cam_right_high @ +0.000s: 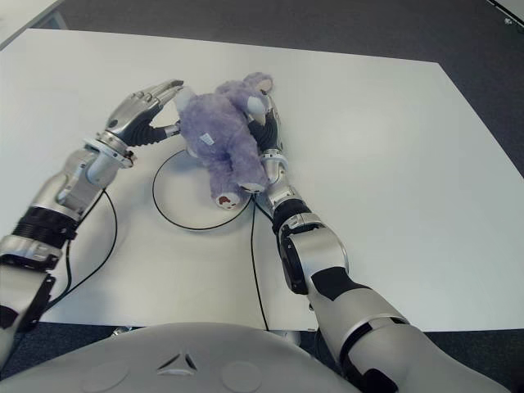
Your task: Put the doll into the plate.
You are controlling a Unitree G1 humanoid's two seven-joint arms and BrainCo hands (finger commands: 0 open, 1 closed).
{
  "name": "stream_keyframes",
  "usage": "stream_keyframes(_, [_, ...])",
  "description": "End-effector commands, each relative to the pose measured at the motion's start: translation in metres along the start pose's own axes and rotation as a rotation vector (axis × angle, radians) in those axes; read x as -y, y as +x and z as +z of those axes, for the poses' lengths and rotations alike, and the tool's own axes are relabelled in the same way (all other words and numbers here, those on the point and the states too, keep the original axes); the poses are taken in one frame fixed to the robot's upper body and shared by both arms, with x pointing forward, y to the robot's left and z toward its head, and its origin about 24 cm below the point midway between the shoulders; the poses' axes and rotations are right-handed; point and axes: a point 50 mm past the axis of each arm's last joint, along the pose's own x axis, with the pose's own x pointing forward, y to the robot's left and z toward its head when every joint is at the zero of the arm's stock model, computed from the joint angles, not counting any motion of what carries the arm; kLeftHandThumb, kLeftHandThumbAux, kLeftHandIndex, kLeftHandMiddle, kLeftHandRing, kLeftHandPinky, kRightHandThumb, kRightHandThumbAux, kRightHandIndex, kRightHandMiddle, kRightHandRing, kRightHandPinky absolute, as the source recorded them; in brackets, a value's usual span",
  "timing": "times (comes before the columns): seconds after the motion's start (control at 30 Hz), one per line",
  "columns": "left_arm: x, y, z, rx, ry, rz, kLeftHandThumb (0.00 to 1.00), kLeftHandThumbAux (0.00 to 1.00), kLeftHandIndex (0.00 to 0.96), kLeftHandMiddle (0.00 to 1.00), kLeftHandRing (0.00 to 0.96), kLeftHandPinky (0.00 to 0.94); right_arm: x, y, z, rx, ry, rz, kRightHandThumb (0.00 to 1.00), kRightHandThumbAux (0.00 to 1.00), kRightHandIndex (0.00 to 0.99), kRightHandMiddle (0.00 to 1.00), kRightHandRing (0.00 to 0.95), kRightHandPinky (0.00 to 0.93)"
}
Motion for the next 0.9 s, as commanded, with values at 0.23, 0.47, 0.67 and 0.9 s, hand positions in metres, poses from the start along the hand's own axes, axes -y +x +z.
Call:
stream_keyframes(0.23, [0.077,-0.010,-0.018,-0.368,-0.448,-0.016,0.235,0.354,0.000,0.000,0.000,0.000,-0.043,-0.072,-0.072,-0.438,0.496,0.169,0.027,0.524,0.000,0.020,0.016,0.019])
stream_keyframes(0.47, [0.087,-0.008,-0.020,-0.518,-0.619,0.071,0.083,0.392,0.000,0.012,0.001,0.000,-0.048,-0.070,-0.068,-0.463,0.658,0.148,0.000,0.546,0.026,0.019,0.005,0.024])
stream_keyframes(0.67, [0.096,-0.013,-0.022,-0.607,-0.740,0.085,0.016,0.396,0.000,0.011,0.002,0.000,-0.049,-0.069,-0.066,-0.447,0.685,0.150,0.000,0.536,0.033,0.016,0.002,0.016])
stream_keyframes(0.9, [0.102,-0.014,-0.018,-0.630,-0.852,0.113,0.008,0.429,0.000,0.000,0.000,0.000,-0.048,-0.069,-0.068,-0.473,0.572,0.162,0.009,0.577,0.036,0.019,0.014,0.040])
